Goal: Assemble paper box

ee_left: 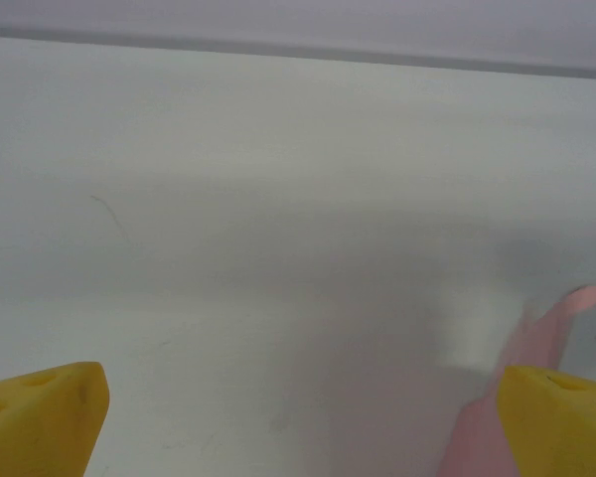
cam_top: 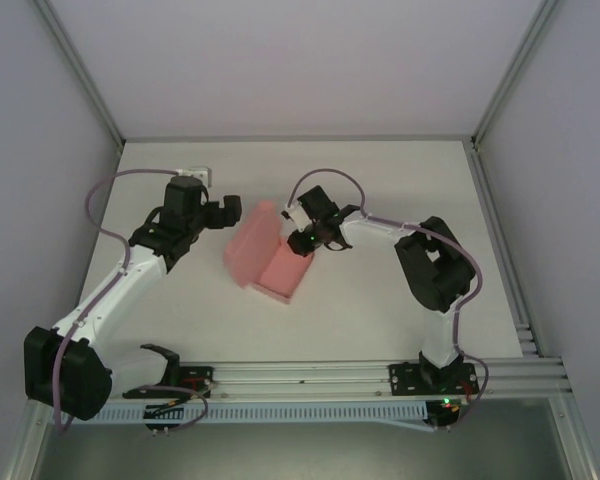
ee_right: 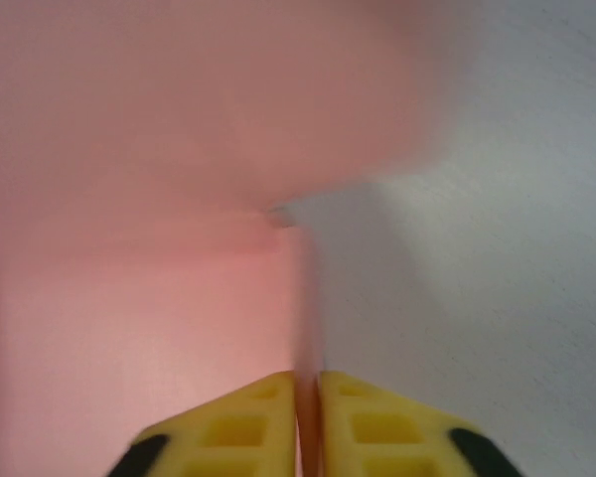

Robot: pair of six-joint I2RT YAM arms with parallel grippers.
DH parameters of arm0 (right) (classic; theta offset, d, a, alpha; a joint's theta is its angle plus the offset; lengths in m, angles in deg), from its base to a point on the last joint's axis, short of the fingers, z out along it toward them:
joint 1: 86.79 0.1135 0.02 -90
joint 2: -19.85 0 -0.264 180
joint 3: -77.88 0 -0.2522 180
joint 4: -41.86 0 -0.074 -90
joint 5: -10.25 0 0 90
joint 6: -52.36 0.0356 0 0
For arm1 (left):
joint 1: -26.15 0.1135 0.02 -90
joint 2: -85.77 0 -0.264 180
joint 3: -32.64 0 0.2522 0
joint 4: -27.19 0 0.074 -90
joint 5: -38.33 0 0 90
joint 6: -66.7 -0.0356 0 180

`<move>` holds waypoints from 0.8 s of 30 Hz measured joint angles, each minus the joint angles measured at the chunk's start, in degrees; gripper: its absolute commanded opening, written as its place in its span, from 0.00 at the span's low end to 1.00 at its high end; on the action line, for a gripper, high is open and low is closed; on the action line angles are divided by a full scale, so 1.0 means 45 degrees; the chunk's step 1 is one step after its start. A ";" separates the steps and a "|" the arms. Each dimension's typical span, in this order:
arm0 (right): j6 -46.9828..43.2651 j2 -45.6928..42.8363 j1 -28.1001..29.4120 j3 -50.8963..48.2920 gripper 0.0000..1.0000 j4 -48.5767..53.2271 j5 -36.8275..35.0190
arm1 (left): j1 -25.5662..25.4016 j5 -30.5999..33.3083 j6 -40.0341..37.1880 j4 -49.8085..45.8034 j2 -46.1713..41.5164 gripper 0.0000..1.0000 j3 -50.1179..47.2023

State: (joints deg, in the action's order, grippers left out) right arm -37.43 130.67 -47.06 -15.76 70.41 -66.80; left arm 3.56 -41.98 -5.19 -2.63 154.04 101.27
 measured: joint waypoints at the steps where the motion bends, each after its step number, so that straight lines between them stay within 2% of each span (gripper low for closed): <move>1: 0.0092 -0.0005 0.0024 -0.0005 0.07 -0.0029 -0.0097 | 0.0000 -0.0015 0.0005 -0.0005 0.0000 1.00 0.0000; 3: 0.0379 -0.0092 0.0083 -0.0175 0.04 -0.0277 -0.0398 | 0.0000 -0.0024 0.0053 -0.0005 0.0000 1.00 0.0000; 6: 0.1549 -0.0622 0.0228 -0.0821 0.04 -0.0510 -0.1719 | 0.0005 -0.0073 0.0204 -0.0005 0.0000 1.00 0.0000; 13: 0.6917 -0.2443 0.0753 -0.3152 0.06 -0.0520 -0.5926 | 0.0015 -0.0641 0.0389 0.0000 -0.0058 1.00 0.0000; 16: 0.8655 -0.2686 0.1161 -0.3512 0.07 -0.0359 -0.7121 | 0.0024 -0.1151 0.0374 0.0092 -0.0019 1.00 0.0000; 19: 0.9437 -0.2710 0.1535 -0.3541 0.07 -0.0209 -0.7742 | 0.0024 -0.1768 0.0277 0.0364 0.0267 1.00 0.0000; 24: 0.9636 -0.2710 0.1734 -0.3487 0.07 0.0175 -0.8267 | 0.0024 -0.2599 -0.0010 0.0563 0.1258 1.00 0.0005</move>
State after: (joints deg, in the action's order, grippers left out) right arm 5.93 118.48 -39.26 -31.45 71.19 -104.00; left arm 3.67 -53.67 -5.24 -0.09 159.70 101.30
